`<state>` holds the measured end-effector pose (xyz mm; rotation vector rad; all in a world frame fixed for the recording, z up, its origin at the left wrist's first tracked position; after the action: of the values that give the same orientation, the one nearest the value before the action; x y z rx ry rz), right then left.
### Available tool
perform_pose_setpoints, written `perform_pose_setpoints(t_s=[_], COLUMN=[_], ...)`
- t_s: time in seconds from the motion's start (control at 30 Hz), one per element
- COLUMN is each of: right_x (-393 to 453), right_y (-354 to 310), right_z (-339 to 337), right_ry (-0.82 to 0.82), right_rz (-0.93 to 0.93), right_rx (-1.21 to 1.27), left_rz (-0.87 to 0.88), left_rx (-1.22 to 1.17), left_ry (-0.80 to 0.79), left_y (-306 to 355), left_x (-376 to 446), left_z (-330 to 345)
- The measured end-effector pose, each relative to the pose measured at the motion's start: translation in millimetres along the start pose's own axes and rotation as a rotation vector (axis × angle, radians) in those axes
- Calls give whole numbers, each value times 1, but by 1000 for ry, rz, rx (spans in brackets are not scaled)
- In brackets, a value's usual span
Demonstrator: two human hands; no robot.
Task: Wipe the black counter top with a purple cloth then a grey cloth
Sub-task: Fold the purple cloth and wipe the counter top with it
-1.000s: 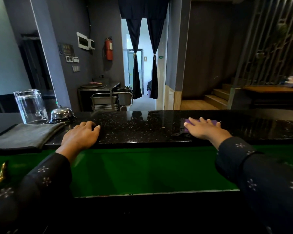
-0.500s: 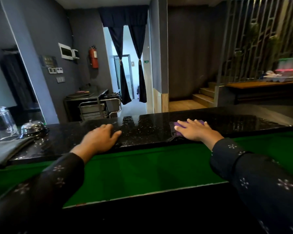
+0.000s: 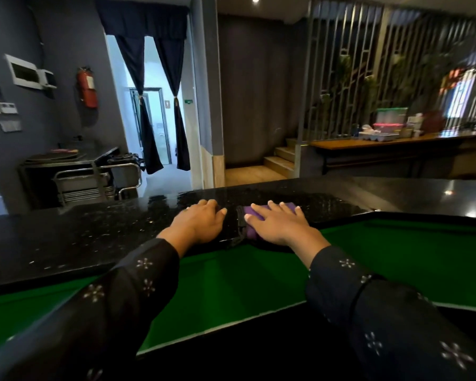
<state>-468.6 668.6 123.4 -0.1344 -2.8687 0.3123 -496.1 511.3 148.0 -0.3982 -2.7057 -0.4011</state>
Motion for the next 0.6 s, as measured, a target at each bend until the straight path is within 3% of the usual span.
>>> perform_pose_setpoints(t_s=[0.27,0.6], right_x=[58,57], right_y=[55,76], right_z=[-2,-2], right_ry=[-52,-106], right_rz=[23,-100], right_rx=[-22,-21], left_rz=[-18,-21], left_rx=[-86,-15], left_ry=[-21,-82], left_y=[63,63], left_x=[36,37], left_z=[44,54])
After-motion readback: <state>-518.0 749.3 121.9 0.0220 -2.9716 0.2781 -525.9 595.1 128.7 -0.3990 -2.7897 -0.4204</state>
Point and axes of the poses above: each hand's wrist, its own x-axis towards the middle knuckle, its own z-axis out of the palm, y = z × x, the point moved 9 cm from there along x, towards the middle knuckle, and after that the axes turned 15 degrees about y, right-handed, at the moved point
